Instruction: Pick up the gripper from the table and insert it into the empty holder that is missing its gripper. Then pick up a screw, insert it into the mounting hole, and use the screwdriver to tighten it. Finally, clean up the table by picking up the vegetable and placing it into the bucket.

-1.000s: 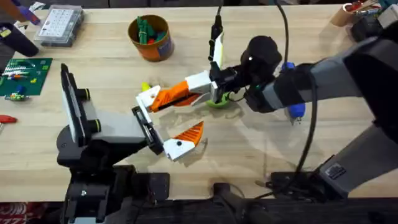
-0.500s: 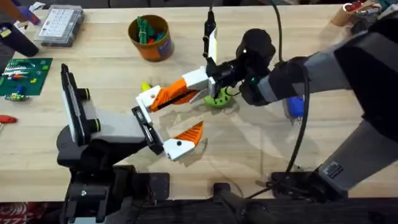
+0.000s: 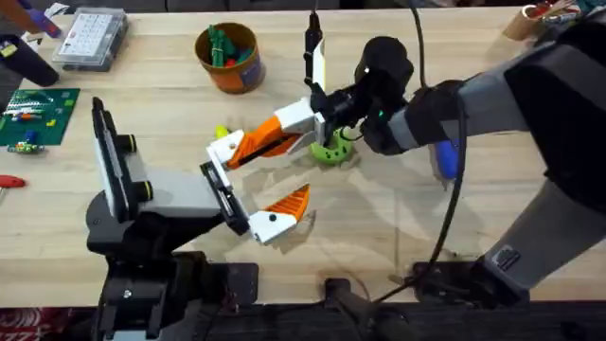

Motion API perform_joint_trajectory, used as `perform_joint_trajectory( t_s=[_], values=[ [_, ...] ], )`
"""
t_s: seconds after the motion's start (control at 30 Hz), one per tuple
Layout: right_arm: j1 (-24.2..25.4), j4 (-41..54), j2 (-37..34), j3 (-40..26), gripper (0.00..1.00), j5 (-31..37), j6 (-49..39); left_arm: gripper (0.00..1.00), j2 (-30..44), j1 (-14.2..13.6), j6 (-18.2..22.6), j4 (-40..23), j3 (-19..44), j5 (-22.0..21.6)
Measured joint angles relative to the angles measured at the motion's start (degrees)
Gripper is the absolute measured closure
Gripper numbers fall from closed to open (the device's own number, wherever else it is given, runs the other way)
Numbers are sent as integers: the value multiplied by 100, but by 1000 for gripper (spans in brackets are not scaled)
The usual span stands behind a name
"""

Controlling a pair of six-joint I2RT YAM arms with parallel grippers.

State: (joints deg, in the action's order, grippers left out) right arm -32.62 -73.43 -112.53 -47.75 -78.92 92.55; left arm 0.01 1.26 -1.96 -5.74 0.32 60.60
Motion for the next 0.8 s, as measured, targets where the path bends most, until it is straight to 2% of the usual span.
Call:
perform_joint_trajectory(
  t_s=[0.8],
  values=[
    [-59,-20,-282,-365,983,-50,-85,13,0,2,0,15,0,-135]
  ],
)
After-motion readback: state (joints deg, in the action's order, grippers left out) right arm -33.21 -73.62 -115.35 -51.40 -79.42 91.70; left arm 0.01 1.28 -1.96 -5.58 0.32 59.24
